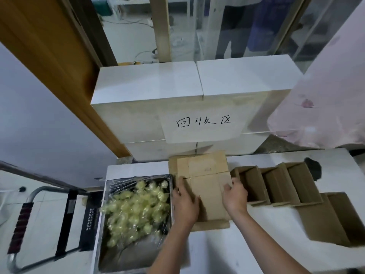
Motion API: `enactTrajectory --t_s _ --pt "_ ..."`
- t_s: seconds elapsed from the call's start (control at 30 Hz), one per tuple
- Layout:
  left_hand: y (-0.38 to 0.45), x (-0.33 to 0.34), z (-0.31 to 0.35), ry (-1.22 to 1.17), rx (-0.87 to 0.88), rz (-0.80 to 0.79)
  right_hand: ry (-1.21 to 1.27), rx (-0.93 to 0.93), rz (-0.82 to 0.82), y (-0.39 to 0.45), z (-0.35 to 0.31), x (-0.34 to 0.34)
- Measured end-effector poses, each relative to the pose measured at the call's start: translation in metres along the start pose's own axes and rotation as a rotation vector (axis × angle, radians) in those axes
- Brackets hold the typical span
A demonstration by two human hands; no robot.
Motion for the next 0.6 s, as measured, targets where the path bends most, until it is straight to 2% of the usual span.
enactTrajectory --t_s 0.2,0.3,0.4,0.6 --pt "0.007 0.019 -0.017 0.387 0.159 -0.265 -0.073 0.087 -0.045 0.026 0.007 0.031" --pt "0.014 0.028 -0.025 0.435 0.208 -0.356 -0.107 0.156 -0.067 0.037 0.010 0.047" --pt "0.024 0.038 -0.035 0.484 0.210 -0.367 -0.114 0.239 -0.053 0.048 0.012 0.061" --pt "0.042 0.050 -0.044 0.507 0.185 -0.284 -0.062 0.309 -0.052 0.076 0.016 0.077"
Point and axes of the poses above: each hand's wrist, its own y-axis towards the middle knuckle, its own x-axis out of the palm, z = x × y, the point moved 1 cm from there along y, towards the middle knuckle, and after that the axes turned 2 degrees about x, right-handed, at the moved point
